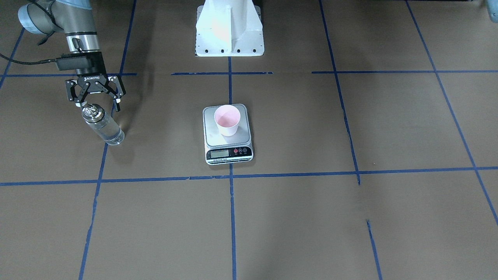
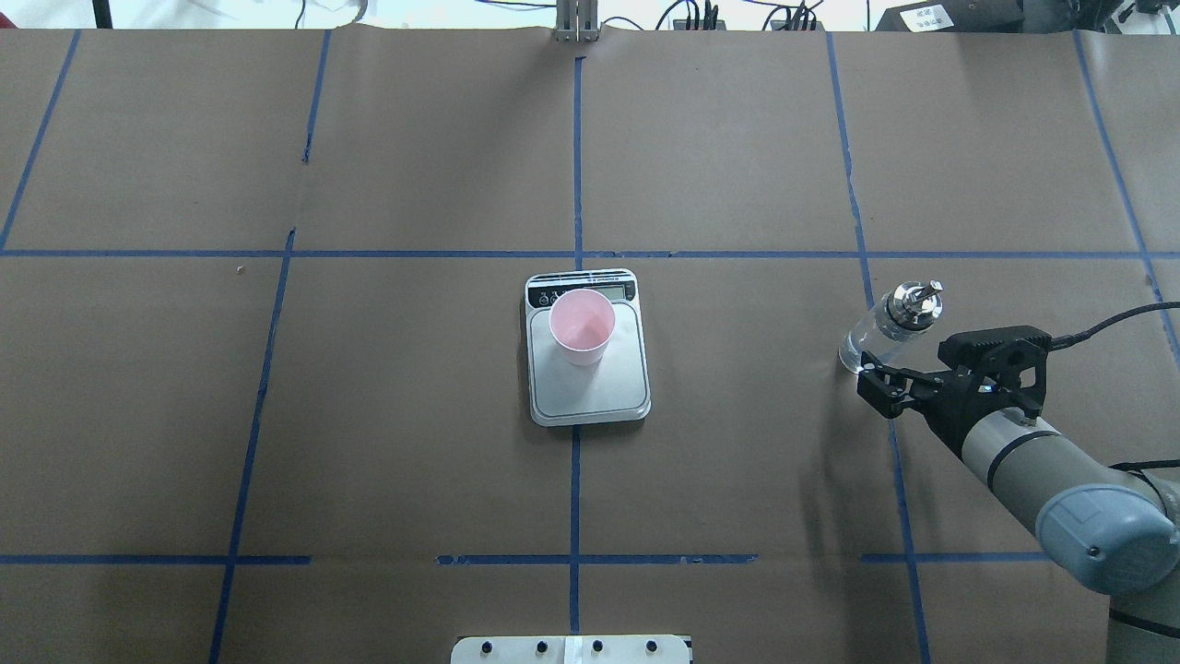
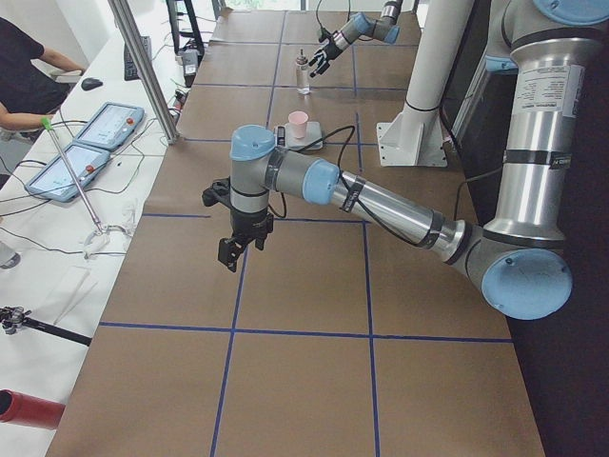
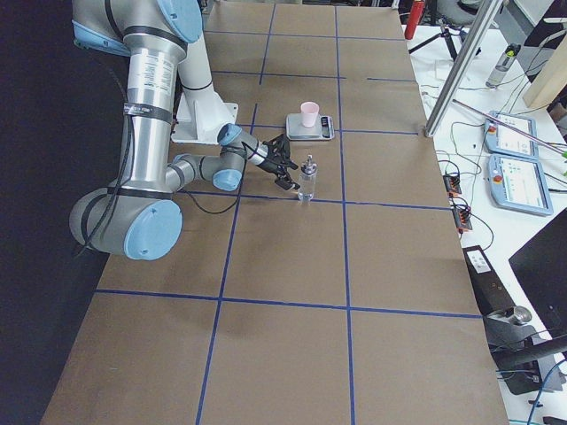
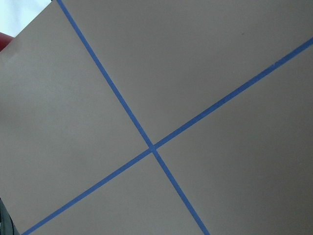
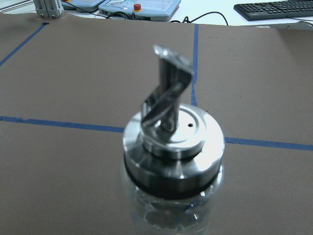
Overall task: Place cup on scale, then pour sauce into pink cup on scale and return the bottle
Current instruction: 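Move the right gripper to the glass bottle and grasp its neck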
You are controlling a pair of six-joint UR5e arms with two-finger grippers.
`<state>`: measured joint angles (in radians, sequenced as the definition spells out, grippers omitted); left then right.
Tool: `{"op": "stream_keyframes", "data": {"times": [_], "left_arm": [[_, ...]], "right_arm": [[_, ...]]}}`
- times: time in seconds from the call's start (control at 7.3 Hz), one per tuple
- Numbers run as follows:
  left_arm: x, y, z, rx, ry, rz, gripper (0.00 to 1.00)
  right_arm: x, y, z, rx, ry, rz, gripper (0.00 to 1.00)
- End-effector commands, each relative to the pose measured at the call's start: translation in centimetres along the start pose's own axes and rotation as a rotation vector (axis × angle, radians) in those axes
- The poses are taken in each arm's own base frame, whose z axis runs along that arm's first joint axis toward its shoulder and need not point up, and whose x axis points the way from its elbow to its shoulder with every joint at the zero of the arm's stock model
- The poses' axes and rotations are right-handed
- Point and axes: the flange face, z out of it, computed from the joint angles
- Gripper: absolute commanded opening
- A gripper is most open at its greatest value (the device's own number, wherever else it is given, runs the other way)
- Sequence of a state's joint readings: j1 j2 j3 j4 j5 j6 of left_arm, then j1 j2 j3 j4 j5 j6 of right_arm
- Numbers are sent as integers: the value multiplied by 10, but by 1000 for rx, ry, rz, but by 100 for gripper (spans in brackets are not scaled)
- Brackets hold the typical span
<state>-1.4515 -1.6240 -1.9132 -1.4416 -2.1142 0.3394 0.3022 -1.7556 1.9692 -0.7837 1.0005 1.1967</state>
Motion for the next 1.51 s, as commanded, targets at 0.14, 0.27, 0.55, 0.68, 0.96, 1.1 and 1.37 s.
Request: {"op": "stream_keyframes", "data": {"times": [0.14, 0.27, 0.55, 0.68, 0.96, 1.1, 1.37], "left_arm": [[-5, 5, 11, -23, 5, -16, 100], [-6, 5, 11, -26, 4, -19, 100], [-7, 5, 12, -29, 3, -20, 100], [-7, 5, 12, -29, 3, -22, 100], [-7, 5, 12, -29, -1, -19, 100], [-9, 6, 12, -37, -21, -19, 100], [-9, 5, 11, -38, -26, -21, 100]], "right_arm": [[-4, 6, 18, 27, 21, -38, 100], [-14, 3, 21, 37, 10, -86, 100], [-4, 13, 31, 45, -4, -81, 100], [5, 14, 38, 49, 8, -85, 100], [9, 9, 41, 59, 19, -87, 100], [3, 6, 41, 64, 10, -81, 100], [-6, -2, 43, 77, -1, -67, 100]]}}
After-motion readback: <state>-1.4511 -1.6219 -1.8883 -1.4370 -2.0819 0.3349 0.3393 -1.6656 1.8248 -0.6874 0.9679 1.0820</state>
